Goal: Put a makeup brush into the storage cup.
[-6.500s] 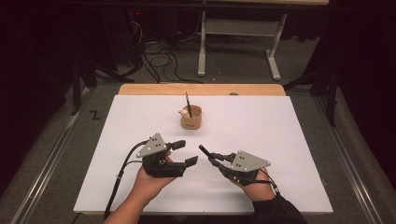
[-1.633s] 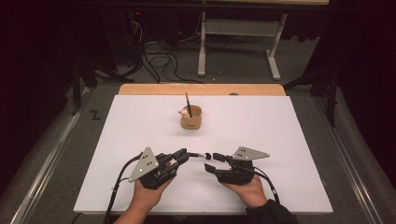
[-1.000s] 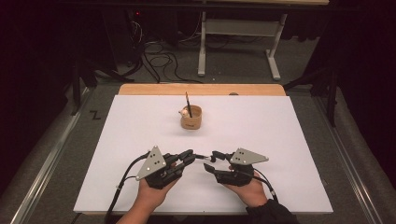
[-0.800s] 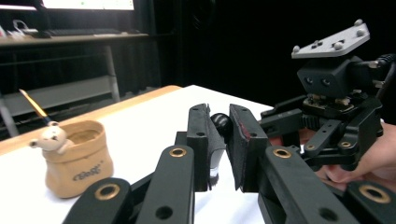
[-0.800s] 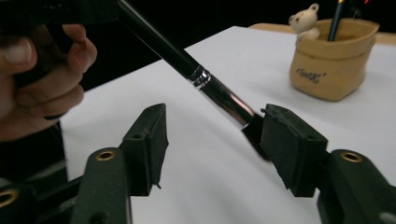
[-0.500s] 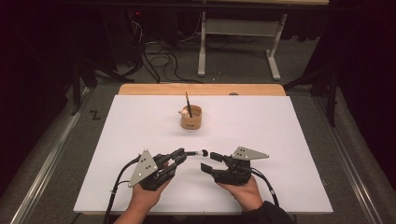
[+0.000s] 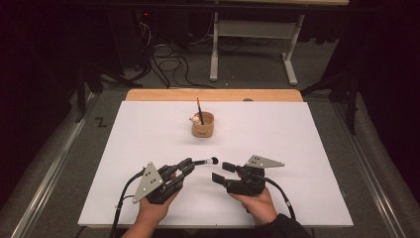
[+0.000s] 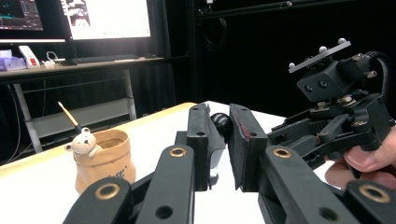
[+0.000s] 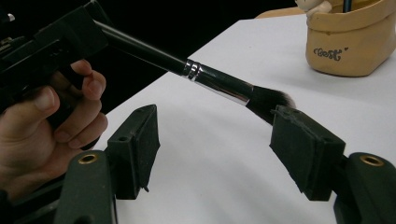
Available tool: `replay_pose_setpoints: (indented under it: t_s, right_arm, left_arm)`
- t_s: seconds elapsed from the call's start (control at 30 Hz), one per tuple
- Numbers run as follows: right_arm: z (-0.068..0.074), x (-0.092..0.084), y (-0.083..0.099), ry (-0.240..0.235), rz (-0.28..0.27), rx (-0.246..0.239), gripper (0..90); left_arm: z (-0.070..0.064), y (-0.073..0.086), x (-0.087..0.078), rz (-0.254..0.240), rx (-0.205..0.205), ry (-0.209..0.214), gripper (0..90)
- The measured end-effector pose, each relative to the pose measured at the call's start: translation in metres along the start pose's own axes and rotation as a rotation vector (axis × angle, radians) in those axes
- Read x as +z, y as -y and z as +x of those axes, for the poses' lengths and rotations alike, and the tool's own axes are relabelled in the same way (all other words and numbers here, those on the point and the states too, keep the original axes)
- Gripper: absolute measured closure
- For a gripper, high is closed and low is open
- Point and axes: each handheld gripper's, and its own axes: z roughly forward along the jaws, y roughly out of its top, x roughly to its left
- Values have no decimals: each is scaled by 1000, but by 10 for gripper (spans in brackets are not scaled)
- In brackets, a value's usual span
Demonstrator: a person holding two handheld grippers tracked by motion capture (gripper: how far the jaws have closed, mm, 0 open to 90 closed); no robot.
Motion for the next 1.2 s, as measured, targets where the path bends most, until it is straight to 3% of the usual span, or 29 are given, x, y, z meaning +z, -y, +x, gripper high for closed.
replay_pose_setpoints:
  t_s: [0.27, 0.7, 0.9, 1.2]
  right_arm:
    - [-1, -2, -3, -16, -28, 24, 330]
    - [0, -5, -4, -16, -35, 21, 330]
    - [-1, -5, -4, -18, -38, 17, 330]
    - [-1, -6, -5, -23, -41, 16, 330]
  left_arm:
    - [-2, 8, 0, -58, -12, 1, 796]
    - [-6, 18, -2, -140, -25, -9, 796]
    - [-2, 24, -3, -156, -68, -18, 795]
    - [-3, 28, -1, -154, -80, -19, 796]
